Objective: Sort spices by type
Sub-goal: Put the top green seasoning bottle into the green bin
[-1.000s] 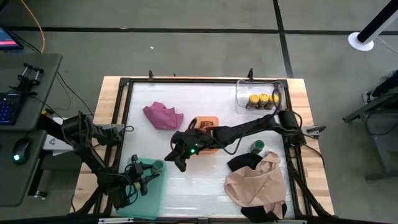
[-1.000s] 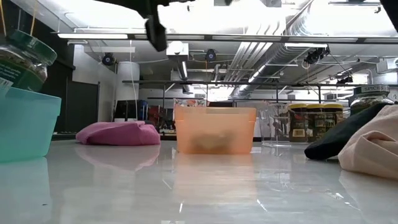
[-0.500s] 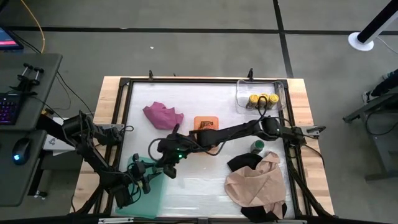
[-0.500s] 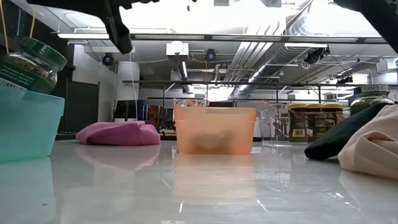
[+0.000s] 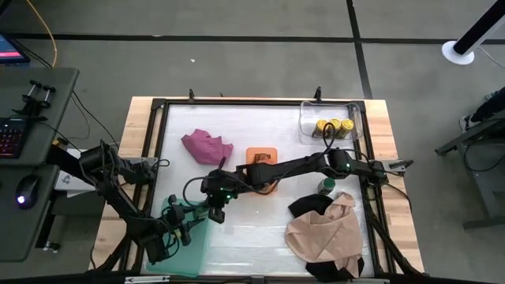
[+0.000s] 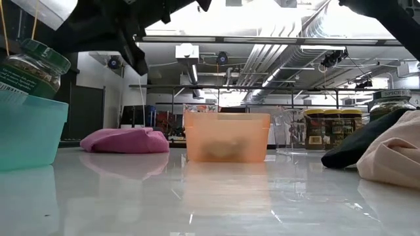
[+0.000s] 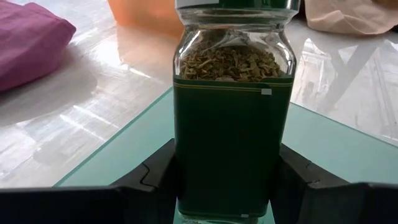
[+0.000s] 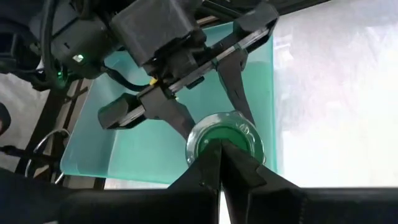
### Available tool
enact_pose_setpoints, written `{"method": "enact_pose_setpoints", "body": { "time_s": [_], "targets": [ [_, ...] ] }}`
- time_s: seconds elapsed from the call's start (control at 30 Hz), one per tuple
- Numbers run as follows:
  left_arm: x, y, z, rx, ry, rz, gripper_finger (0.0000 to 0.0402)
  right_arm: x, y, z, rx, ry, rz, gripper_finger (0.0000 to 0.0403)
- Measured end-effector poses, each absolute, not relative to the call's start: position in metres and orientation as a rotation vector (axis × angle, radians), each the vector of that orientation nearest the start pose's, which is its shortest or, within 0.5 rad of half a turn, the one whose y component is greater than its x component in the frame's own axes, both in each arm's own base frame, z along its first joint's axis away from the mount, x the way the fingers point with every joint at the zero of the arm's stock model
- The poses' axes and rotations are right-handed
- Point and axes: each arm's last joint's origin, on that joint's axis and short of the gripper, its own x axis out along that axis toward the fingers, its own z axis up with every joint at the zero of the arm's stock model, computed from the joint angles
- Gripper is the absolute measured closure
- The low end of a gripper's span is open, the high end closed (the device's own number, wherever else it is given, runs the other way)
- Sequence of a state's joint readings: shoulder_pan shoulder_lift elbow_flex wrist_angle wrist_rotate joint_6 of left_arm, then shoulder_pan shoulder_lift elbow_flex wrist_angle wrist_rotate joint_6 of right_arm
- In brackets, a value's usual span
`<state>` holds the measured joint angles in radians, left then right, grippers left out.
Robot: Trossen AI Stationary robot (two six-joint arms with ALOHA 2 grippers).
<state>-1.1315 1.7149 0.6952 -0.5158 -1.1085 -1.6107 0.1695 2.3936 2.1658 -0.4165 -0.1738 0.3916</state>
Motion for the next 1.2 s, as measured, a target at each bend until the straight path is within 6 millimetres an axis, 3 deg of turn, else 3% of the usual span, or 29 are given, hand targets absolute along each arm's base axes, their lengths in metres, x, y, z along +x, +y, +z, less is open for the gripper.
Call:
{"method": "enact_pose_setpoints", "body": {
  "time_s": [0.33,0.53,0.63,1.0,1.2],
  "targets": [
    [0.133,-0.204,0.107,-0.176,0.438,0.451,0.0247,0.532,0.100,0.228,0.363,0.715,0.203,0.0403],
    [0.140,-0.199,0.107,-0.164,0.448,0.482,0.0151,0.532,0.100,0.228,0.359,0.717,0.204,0.0403],
    [0.143,-0.197,0.106,-0.151,0.465,0.487,0.0126,0.532,0.100,0.227,0.355,0.728,0.203,0.0403],
    [0.147,-0.194,0.107,-0.122,0.514,0.490,0.0121,0.531,0.097,0.225,0.327,0.746,0.192,0.0403],
    [0.137,-0.189,0.127,-0.129,0.593,0.463,0.0120,0.531,0.087,0.230,0.323,0.733,0.201,0.0403]
  ]
}}
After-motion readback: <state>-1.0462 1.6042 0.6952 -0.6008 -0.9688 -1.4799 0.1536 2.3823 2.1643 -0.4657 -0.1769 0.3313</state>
